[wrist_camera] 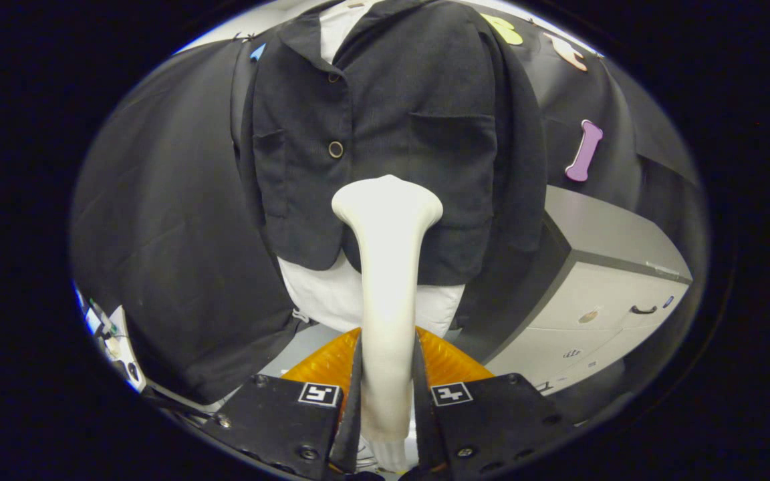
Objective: Iron the clothes twice with a garment steamer, once on the left side and once on the right side.
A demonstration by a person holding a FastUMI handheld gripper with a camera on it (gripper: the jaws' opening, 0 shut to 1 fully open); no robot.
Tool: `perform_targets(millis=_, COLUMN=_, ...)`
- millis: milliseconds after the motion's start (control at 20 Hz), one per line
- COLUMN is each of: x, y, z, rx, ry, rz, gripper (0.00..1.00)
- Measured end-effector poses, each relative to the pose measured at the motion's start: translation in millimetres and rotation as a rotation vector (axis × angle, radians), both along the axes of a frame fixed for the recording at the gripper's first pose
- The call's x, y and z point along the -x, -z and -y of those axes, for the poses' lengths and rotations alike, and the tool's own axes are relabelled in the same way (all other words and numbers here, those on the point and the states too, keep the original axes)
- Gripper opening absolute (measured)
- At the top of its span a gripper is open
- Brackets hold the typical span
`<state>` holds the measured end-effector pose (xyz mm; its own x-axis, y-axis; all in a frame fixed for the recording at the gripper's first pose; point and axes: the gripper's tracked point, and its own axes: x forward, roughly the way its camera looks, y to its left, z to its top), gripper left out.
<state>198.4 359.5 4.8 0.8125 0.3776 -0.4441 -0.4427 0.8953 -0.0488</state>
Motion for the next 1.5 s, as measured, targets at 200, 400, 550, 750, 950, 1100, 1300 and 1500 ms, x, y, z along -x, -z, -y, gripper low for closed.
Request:
perform_targets(millis=200, x=6.0, y=-11.6, z=6.3, rx=-0.014, ry=0.011, rz=0.015, gripper=0.36)
perform_targets(millis=400, x=16.4, y=-34.9, z=11.5, rx=-0.043, ry=0.026, rz=0.040, gripper=0.36)
perform_targets(millis=550, x=29.0, y=-60.1, z=8.0, rx=-0.068, ry=0.018, rz=0.084, gripper=0.36)
perform_targets(millis=750, x=46.7, y=-100.4, z=-7.9, rx=-0.089, ry=-0.019, rz=0.160, gripper=0.36)
perform_targets(millis=950, x=63.4, y=-142.0, z=-35.5, rx=-0.115, ry=-0.071, rz=0.229, gripper=0.36)
perform_targets(millis=1100, x=71.9, y=-172.6, z=-58.8, rx=-0.139, ry=-0.109, rz=0.282, gripper=0.36)
perform_targets(millis=1300, x=77.4, y=-211.9, z=-93.6, rx=-0.172, ry=-0.154, rz=0.337, gripper=0.36)
perform_targets(millis=1500, x=83.4, y=-254.4, z=-131.6, rx=-0.195, ry=-0.200, rz=0.399, gripper=0.36)
